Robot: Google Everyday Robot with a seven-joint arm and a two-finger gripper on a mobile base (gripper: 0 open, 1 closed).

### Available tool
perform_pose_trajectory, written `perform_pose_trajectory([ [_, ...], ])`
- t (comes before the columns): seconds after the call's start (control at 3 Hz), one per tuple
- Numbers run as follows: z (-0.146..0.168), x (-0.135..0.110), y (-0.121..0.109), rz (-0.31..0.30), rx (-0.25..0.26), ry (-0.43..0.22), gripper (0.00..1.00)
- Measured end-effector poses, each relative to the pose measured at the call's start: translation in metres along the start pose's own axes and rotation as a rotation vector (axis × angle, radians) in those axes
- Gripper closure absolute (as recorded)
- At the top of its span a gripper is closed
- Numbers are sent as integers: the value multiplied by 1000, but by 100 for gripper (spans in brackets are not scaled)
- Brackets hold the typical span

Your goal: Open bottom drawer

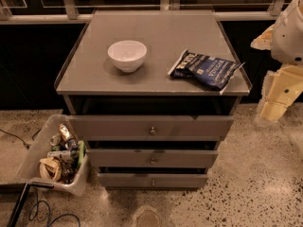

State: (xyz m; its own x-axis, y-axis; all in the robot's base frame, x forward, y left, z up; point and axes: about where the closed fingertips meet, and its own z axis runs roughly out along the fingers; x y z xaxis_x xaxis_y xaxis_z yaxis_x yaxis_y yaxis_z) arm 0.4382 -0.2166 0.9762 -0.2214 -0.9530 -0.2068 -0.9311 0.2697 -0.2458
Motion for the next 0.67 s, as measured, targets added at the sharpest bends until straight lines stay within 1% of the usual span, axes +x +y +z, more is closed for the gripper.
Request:
perform_pose_trajectory([
  [0.33,2,-1,1,-2,6,-1,0],
  [0.67,36,7,7,-7,-23,15,0],
])
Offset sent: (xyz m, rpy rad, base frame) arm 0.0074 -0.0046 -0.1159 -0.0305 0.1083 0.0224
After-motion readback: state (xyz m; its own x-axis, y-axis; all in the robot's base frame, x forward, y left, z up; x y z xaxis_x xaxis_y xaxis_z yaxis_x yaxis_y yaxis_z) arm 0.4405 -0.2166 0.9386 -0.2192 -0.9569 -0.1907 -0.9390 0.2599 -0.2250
